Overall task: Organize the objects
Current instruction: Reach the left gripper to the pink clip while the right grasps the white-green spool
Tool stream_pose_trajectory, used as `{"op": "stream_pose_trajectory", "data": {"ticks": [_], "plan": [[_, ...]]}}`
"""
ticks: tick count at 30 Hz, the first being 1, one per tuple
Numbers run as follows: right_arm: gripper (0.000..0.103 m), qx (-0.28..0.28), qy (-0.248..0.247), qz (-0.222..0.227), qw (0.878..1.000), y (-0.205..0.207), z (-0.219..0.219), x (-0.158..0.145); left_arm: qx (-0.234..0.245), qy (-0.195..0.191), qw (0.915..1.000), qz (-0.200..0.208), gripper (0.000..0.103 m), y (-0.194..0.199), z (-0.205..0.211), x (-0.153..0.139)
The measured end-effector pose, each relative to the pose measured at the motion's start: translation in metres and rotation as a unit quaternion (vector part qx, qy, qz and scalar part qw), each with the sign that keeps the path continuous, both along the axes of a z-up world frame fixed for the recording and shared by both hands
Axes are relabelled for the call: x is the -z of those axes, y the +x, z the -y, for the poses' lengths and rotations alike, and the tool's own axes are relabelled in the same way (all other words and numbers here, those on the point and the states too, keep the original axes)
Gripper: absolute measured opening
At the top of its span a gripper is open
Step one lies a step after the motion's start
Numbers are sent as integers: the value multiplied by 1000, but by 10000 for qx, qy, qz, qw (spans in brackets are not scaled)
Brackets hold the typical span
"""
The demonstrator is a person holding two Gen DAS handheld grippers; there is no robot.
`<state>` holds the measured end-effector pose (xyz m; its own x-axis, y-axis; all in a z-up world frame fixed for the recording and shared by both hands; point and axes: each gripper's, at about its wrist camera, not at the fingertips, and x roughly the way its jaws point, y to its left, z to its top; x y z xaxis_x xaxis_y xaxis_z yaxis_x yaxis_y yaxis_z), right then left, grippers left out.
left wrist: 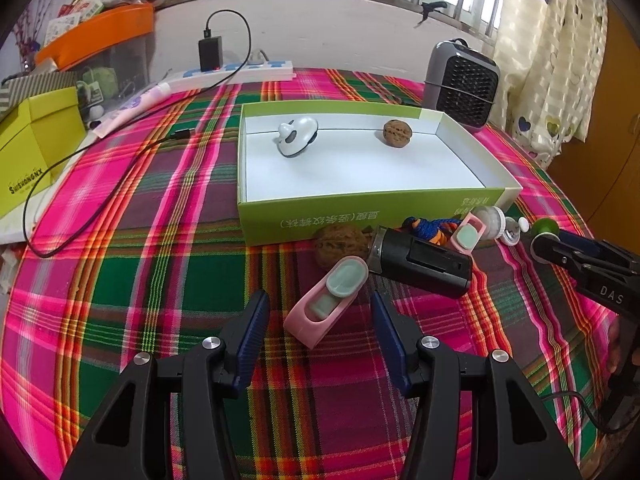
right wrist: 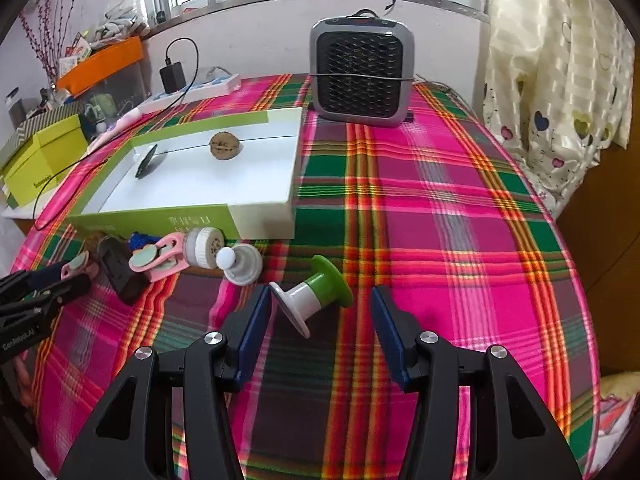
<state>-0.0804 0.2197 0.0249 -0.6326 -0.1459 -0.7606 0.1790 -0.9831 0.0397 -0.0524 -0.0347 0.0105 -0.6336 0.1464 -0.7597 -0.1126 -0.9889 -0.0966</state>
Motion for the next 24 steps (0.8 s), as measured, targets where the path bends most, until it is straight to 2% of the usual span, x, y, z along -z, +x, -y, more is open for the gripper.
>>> {"op": "stream_pose_trajectory", "data": {"ticks": [5, 20, 22, 23, 24], "plan": [[52, -120, -111, 49, 9999, -6, -1, 3, 7, -6, 10000, 2, 51, 0, 0, 0], [52, -259, 5, 66, 9996, -11, -4, 5, 2, 22, 10000, 1, 51, -1, -1, 0], [52, -259, 24, 42, 9997, -10, -3, 5, 11, 36, 10000, -3, 49, -1, -1, 0], [51, -271, 19, 35, 9996, -10, -3, 4, 20, 56, 10000, -6, 44, -2, -1, 0], [46, -280, 14, 29, 9996, -10, -3, 4, 24, 62, 10000, -4, 42, -2, -1, -1]]}}
